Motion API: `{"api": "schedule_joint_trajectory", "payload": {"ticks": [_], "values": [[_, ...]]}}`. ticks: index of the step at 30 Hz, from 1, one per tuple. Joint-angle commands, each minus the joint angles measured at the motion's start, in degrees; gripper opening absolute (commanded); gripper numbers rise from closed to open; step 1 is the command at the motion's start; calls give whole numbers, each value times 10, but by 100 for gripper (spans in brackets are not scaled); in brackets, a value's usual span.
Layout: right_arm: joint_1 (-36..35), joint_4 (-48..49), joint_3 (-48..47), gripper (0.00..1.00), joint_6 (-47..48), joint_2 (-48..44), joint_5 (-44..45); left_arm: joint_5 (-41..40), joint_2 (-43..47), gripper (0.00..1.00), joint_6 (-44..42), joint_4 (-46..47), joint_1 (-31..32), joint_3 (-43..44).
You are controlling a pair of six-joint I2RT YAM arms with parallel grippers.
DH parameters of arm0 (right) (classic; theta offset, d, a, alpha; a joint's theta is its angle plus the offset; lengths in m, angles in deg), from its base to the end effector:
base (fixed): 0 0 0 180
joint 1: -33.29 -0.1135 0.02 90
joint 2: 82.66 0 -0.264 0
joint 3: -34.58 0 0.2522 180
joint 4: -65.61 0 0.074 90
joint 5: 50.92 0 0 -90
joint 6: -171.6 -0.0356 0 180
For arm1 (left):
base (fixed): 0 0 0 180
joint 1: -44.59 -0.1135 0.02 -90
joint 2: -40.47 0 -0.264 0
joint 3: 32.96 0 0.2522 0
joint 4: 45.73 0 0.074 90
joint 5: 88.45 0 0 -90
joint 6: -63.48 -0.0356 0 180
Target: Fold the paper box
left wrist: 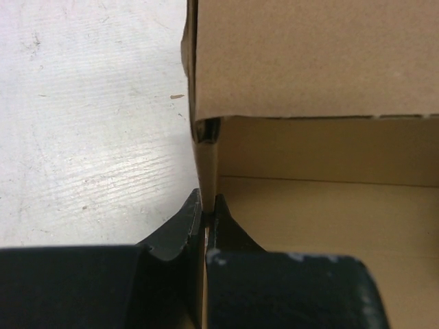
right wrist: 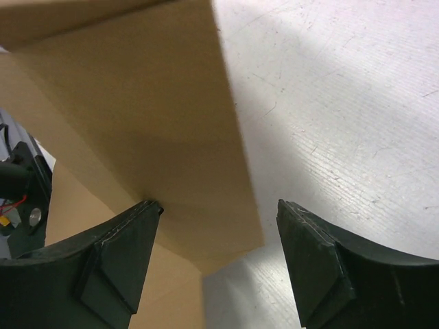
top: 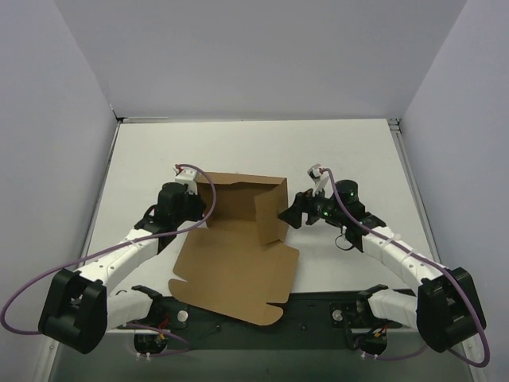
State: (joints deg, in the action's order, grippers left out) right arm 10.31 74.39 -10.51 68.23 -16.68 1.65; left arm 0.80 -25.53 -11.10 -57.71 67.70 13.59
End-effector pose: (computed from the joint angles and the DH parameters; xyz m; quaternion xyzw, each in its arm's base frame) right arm 0.2200 0.1168 0.2433 -0.2627 0.7171 0.4228 0.4878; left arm 0.2246 -0.0953 0.2135 0.0553 0.8704 -0.1560 0.4636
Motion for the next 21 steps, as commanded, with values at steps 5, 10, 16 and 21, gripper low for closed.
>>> {"api": "schedule_joint_trajectory", "payload": {"ticks": [5,10,16,21], "values": [[-17,9,5,72,-3,-48,-58,81,17,0,0,6,14,33],[-17,-1,9,72,-1,-59,-42,88,18,0,-1,13,14,32],[-19,30,24,72,18,-48,60,97,18,0,-5,19,14,27],[-20,70,25,73,42,-9,122,97,13,0,-14,17,16,26]]}}
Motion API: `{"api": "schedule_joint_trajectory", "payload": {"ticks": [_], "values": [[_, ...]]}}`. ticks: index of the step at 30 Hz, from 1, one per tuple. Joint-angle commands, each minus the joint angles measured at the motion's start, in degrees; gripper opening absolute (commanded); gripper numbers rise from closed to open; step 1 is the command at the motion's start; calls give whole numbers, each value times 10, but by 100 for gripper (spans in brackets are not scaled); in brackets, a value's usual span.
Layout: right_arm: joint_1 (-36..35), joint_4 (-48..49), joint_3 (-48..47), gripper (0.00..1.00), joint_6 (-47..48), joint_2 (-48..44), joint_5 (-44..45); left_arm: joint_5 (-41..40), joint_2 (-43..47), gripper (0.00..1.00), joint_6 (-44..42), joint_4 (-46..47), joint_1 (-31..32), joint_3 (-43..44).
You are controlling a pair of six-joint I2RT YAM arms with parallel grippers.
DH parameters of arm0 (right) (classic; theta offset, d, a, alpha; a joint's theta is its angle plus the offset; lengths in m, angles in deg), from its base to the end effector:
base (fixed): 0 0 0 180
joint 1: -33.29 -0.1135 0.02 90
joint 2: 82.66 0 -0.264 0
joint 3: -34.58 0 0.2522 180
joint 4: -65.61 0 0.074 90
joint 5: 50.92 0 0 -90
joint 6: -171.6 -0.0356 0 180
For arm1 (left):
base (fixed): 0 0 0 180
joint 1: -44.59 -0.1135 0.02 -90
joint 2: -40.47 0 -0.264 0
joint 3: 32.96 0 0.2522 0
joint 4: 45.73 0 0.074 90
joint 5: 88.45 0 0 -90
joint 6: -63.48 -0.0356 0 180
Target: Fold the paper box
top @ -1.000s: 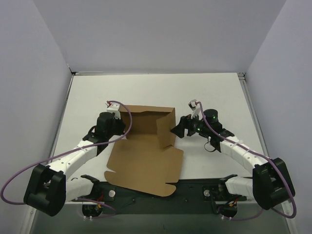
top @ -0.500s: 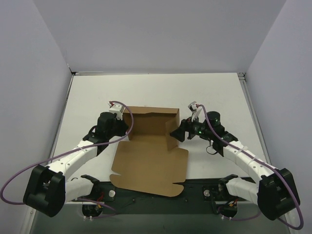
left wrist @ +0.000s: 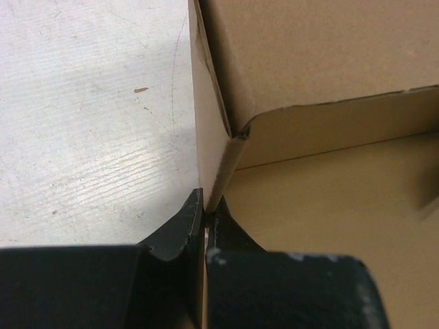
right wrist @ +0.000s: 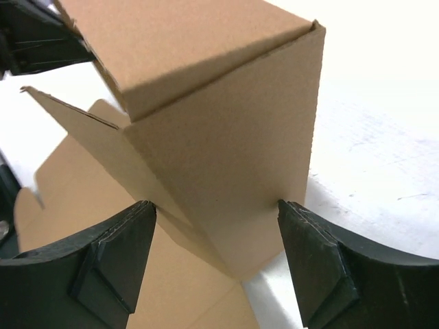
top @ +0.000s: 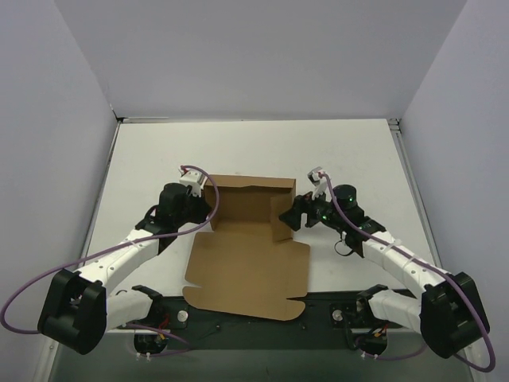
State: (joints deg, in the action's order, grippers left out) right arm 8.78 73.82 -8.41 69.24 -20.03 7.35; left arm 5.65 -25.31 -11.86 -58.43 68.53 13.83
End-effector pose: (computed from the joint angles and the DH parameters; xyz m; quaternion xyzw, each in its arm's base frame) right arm 0.2091 0.1159 0.2425 -0.2509 0.7220 0.3933 0.5109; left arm 0.2214 -0.1011 0.2147 0.0880 0.8685 -0.1904 0.4492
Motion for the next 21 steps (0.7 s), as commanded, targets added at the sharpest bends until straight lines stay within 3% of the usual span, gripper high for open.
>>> {"api": "schedule_joint_trajectory", "payload": {"ticks": [1,11,21], "values": [[-4,83,7,73,35,28,82,48,9,0,-9,25,8,22],[-4,160,24,75,65,74,146,26,0,0,-24,25,17,21],[-4,278,37,74,79,137,127,22,-3,0,-31,24,23,21]]}}
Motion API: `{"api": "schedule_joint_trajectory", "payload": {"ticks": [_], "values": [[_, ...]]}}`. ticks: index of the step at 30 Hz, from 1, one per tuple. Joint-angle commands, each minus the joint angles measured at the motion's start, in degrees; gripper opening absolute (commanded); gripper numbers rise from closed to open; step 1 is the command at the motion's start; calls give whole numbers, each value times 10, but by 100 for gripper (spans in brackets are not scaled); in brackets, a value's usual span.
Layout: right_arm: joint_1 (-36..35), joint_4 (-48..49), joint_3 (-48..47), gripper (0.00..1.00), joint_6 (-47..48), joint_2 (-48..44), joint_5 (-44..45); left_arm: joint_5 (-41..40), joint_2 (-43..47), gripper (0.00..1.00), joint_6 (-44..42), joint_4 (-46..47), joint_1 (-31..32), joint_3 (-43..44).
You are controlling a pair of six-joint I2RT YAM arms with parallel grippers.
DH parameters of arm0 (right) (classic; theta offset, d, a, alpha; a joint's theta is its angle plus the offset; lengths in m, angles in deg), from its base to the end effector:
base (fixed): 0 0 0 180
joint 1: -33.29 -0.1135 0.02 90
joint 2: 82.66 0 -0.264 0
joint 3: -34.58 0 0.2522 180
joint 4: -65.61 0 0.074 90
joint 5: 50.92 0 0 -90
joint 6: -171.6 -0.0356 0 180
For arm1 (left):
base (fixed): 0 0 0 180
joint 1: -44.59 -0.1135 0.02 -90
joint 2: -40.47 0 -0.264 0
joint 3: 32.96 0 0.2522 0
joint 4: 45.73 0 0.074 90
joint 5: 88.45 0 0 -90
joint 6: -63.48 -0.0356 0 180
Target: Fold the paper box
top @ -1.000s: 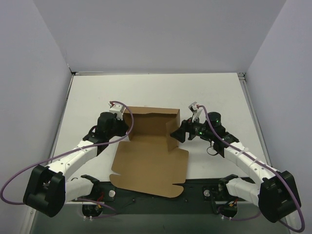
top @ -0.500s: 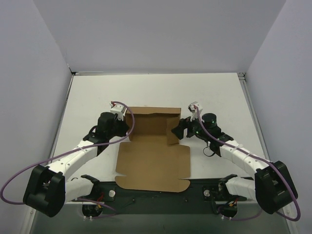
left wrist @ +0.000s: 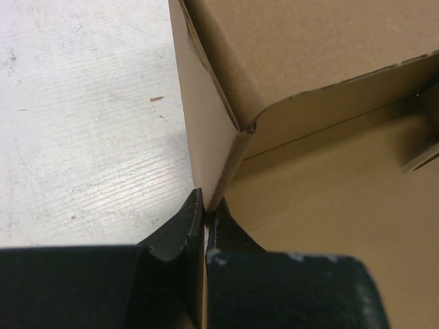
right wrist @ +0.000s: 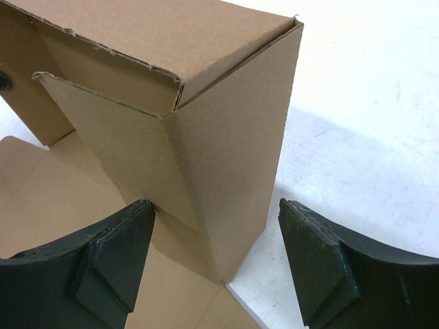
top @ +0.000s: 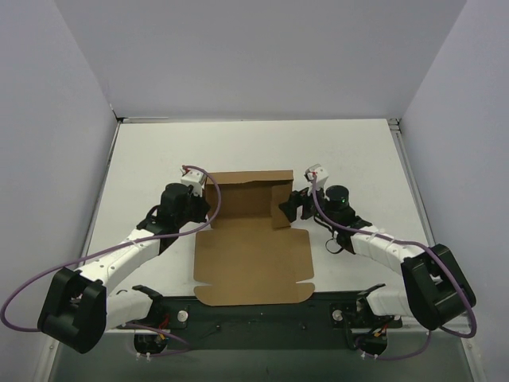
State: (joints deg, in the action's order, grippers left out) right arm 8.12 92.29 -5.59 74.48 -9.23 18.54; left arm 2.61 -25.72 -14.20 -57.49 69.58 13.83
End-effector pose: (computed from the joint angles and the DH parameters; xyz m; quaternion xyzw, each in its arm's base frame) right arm 0.2320 0.1228 0.2159 -0.2324 0.7069 0.3099 0.5919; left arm 0.2219 -0.1041 0.2146 0.1006 0.8652 -0.1647 0.4628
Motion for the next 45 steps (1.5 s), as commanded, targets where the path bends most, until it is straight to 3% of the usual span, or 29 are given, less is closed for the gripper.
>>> {"api": "schedule_joint_trajectory", "payload": {"ticks": [1,20,31,45], "values": [[3,105,10,74,25,36,7,52,0,0,-10,13,13,22],[35,239,-3,73,-8,121,-72,39,5,0,-18,-2,21,26],[38,235,-41,73,-21,152,-126,38,4,0,-21,-8,23,31],[27,206,-76,75,-4,168,-114,38,4,0,-25,-12,26,32]]}}
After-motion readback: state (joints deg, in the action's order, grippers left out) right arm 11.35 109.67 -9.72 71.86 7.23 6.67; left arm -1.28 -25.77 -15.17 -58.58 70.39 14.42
